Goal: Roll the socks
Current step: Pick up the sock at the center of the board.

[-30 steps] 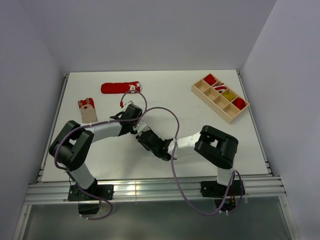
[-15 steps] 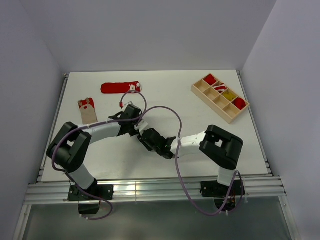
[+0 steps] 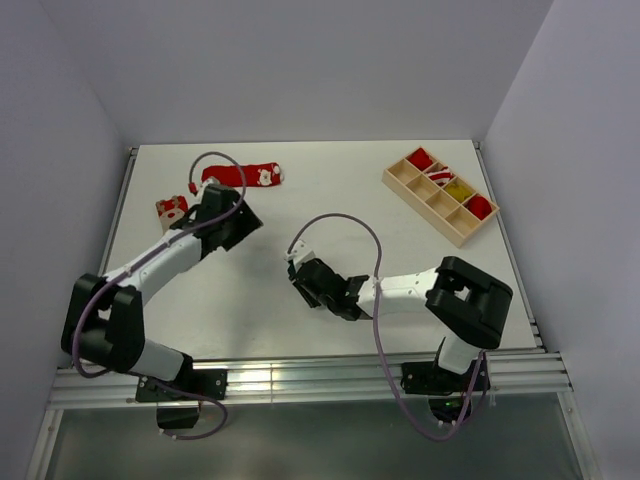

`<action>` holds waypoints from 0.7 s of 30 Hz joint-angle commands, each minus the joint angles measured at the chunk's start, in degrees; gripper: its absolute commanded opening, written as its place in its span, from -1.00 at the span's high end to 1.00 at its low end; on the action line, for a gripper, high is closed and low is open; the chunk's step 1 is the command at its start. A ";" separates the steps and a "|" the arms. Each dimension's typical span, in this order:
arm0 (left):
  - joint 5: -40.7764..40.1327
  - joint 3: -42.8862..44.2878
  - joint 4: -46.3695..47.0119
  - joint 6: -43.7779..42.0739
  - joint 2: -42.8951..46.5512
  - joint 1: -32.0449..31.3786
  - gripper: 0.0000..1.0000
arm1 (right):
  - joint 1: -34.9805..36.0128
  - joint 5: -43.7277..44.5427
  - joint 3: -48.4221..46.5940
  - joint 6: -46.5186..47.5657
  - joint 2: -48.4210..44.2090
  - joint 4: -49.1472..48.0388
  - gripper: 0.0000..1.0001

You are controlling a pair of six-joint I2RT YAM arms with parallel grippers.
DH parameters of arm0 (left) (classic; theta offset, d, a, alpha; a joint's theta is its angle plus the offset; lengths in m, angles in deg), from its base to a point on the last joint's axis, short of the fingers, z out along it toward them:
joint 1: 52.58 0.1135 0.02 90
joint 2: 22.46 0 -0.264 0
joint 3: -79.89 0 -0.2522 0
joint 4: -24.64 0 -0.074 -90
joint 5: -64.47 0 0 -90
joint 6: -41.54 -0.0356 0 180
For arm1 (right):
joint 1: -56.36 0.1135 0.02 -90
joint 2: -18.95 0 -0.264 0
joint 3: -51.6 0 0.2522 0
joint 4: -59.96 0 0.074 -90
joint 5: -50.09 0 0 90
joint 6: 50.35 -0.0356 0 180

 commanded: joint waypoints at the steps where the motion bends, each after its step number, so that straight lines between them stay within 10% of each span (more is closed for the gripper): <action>1: 1.27 3.00 -1.50 -1.17 6.19 4.26 -0.42 | -1.73 2.15 0.94 -2.16 -5.17 3.39 1.00; 12: -3.73 2.55 -6.59 -12.50 26.50 13.84 -0.66 | -17.27 0.66 -2.04 -1.55 -19.05 12.69 1.00; 21: -18.92 4.31 -12.22 -21.39 33.70 8.51 -0.93 | -39.85 0.22 -9.86 0.38 -21.96 25.27 1.00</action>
